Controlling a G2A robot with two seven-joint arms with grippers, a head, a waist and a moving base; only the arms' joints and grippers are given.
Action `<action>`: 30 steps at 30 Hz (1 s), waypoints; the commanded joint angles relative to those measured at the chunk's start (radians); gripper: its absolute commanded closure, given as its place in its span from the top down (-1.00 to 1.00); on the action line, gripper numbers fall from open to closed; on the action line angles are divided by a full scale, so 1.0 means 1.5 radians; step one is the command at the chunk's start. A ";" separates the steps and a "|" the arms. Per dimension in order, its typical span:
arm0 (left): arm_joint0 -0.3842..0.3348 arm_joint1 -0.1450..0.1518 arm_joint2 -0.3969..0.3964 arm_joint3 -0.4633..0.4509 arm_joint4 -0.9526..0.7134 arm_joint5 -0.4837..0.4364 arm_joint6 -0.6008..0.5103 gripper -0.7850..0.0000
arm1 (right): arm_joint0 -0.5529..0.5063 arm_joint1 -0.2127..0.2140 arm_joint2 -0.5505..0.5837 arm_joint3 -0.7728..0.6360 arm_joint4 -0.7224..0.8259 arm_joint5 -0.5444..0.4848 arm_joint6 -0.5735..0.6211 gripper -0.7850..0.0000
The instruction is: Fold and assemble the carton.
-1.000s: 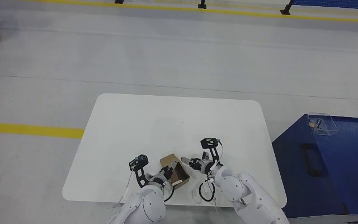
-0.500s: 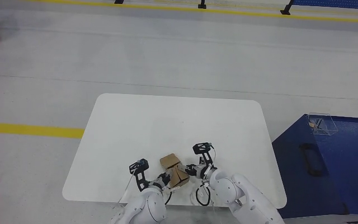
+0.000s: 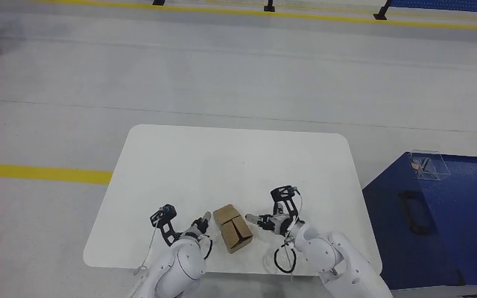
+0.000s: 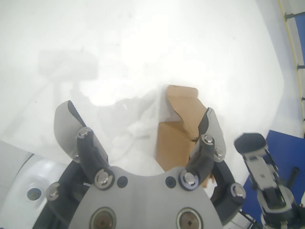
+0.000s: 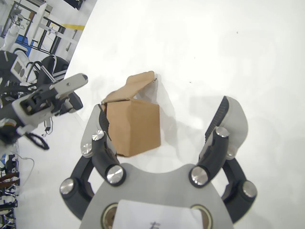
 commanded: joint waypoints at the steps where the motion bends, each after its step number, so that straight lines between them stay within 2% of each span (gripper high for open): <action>1: 0.001 -0.002 -0.008 0.016 0.019 0.000 -0.033 1.00 | -0.025 0.009 0.034 -0.024 0.006 -0.018 0.044 1.00; 6: -0.016 -0.011 0.015 0.033 0.057 0.000 -0.111 1.00 | -0.073 0.024 0.081 -0.070 0.022 -0.060 0.139 1.00; 11: -0.041 -0.021 0.033 0.061 0.076 0.000 -0.152 1.00 | -0.083 0.026 0.062 -0.066 -0.026 -0.061 0.161 1.00; 21: -0.047 -0.038 0.034 0.071 0.100 0.000 -0.180 1.00 | -0.020 0.006 -0.021 0.032 -0.087 0.007 0.066 1.00; 30: -0.039 -0.047 0.049 0.058 0.114 0.000 -0.205 1.00 | 0.024 -0.011 -0.045 0.079 -0.080 0.061 -0.026 1.00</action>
